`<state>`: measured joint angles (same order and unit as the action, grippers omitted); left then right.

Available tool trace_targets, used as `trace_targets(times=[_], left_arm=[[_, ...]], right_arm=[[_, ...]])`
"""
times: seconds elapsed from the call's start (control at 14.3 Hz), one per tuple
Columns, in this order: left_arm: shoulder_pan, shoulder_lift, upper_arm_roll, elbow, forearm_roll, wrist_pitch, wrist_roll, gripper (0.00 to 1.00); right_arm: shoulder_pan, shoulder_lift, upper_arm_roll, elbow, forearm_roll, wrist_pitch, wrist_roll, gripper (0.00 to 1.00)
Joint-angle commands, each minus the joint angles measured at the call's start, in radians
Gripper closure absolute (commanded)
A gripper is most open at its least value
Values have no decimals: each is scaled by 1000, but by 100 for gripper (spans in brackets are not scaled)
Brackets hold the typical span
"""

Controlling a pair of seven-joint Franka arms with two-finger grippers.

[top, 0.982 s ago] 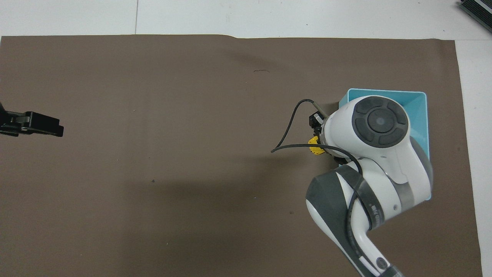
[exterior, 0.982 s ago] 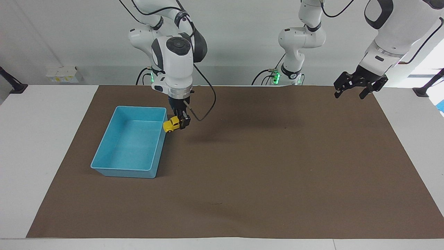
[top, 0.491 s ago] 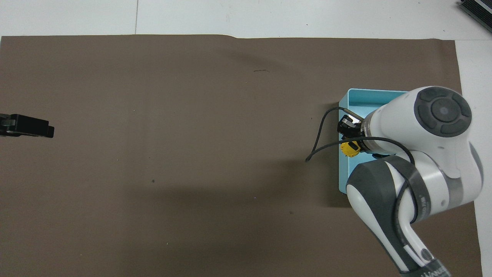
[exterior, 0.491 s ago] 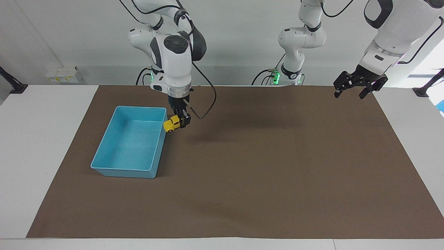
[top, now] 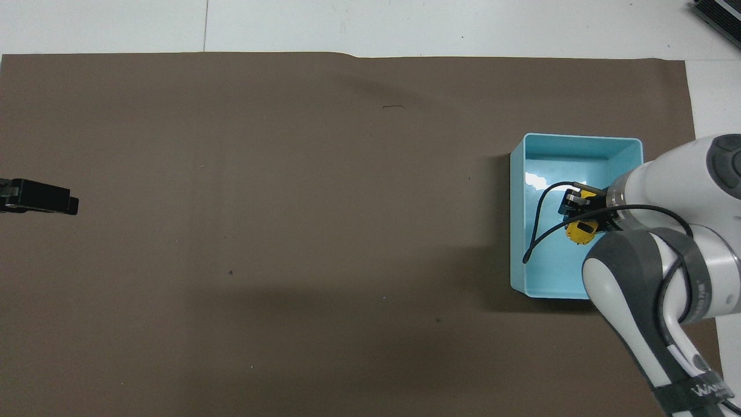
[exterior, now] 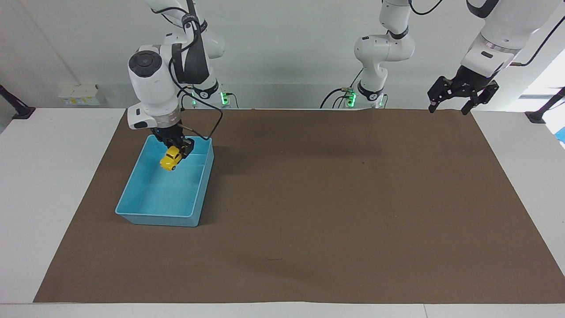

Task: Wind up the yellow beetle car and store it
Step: 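Lift the car over the bin rim and lower it inside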

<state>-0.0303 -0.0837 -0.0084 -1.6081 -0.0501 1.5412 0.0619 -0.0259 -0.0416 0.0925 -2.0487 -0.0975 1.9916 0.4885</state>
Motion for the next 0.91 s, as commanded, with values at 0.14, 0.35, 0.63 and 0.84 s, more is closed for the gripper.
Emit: trace_targets(times=[0.14, 0.35, 0.63, 0.84], left_arm=[[10, -11, -5, 2, 18, -18, 9, 0], [9, -11, -4, 2, 16, -16, 7, 0], [10, -11, -4, 2, 16, -18, 7, 0], [10, -11, -5, 2, 16, -16, 7, 0]], right_arm=[[-65, -83, 7, -192, 25, 195, -327, 100], [-84, -73, 7, -269, 25, 307, -465, 100], [-106, -47, 7, -405, 25, 527, -492, 100], [-117, -15, 7, -455, 25, 622, -502, 100]])
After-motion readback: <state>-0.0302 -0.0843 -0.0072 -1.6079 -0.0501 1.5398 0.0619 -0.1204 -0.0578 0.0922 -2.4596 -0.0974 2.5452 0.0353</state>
